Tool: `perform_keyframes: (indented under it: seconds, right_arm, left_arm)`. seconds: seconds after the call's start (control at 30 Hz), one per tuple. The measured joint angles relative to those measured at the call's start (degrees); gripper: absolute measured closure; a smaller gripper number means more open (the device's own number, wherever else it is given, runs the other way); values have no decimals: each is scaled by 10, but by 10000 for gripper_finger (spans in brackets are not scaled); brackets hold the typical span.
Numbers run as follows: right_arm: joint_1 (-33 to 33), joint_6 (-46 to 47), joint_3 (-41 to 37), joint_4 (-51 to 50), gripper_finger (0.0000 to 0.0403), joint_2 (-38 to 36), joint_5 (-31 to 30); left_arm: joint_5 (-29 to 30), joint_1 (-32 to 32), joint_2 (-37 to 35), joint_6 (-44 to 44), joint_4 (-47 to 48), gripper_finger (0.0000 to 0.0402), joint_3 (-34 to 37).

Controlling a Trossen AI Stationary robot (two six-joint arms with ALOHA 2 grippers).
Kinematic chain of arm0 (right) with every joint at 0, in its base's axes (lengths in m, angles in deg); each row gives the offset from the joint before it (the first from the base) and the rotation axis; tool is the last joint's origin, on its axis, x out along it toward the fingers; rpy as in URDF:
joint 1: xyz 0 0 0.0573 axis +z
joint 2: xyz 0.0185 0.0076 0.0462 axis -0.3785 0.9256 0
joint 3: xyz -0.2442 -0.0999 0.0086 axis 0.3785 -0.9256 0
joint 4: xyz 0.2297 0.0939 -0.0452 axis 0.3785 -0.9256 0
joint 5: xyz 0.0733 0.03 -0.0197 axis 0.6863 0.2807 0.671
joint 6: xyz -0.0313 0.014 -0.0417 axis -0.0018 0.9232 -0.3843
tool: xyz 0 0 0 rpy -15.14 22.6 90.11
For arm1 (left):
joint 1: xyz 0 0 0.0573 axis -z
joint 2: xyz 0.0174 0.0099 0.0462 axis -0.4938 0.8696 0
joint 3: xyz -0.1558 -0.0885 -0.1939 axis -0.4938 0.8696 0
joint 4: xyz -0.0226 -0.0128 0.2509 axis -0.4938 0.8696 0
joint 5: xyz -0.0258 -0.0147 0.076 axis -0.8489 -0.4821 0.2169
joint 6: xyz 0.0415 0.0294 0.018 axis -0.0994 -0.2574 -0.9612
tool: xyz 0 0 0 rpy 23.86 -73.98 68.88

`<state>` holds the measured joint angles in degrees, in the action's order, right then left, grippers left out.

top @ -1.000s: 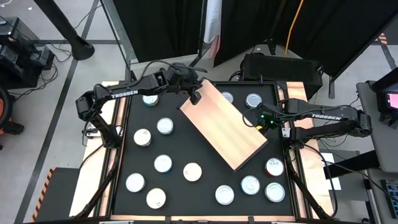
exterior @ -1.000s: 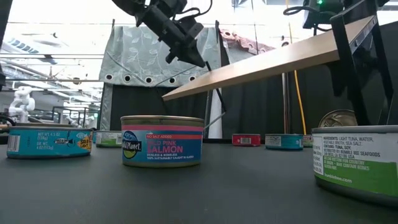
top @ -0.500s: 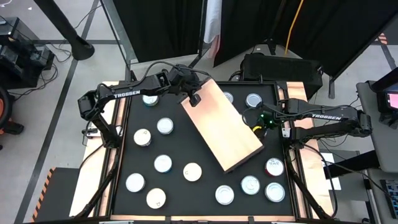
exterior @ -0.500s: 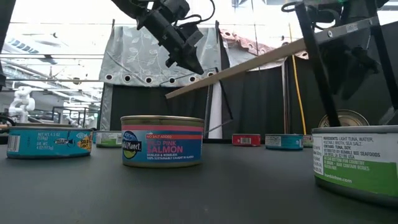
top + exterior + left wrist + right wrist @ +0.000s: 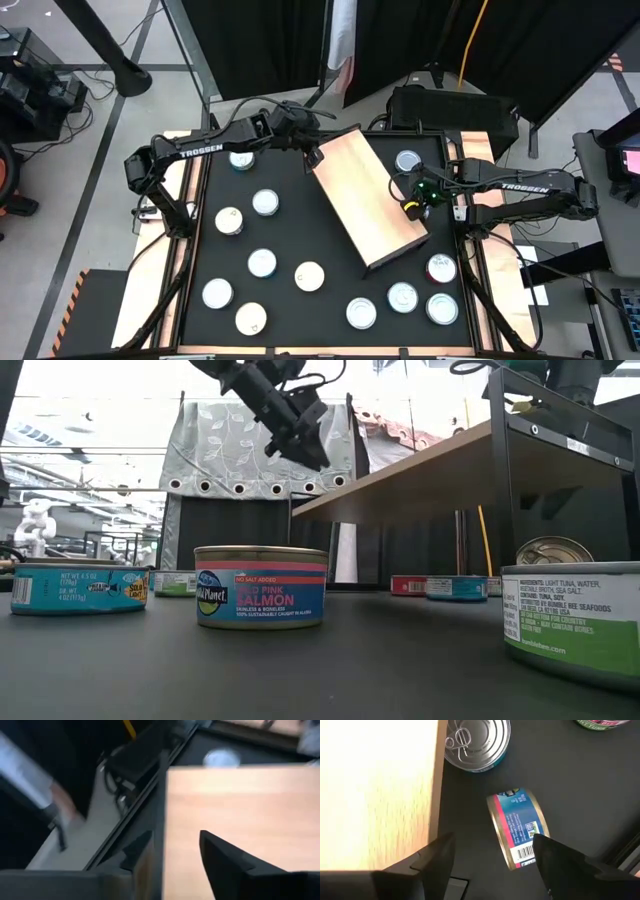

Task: Stack canned seafood by type on shelf
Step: Adjust the shelf

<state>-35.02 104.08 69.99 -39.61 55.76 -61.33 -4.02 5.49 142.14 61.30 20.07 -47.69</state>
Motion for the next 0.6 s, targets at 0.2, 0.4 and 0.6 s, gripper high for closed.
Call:
perform_keyframes:
  seconds: [0.2, 0.4, 0.6]
  right_arm:
    - [0, 1, 0, 1, 145, 0, -1]
    - [0, 2, 0, 1, 145, 0, -1]
    - [0, 5, 0, 3, 145, 0, -1]
  left_arm:
    - [-6, -22, 29, -19, 31, 227, 0]
    - [-36, -32, 62, -32, 28, 232, 0]
    - [-21, -33, 64, -59, 27, 314, 1]
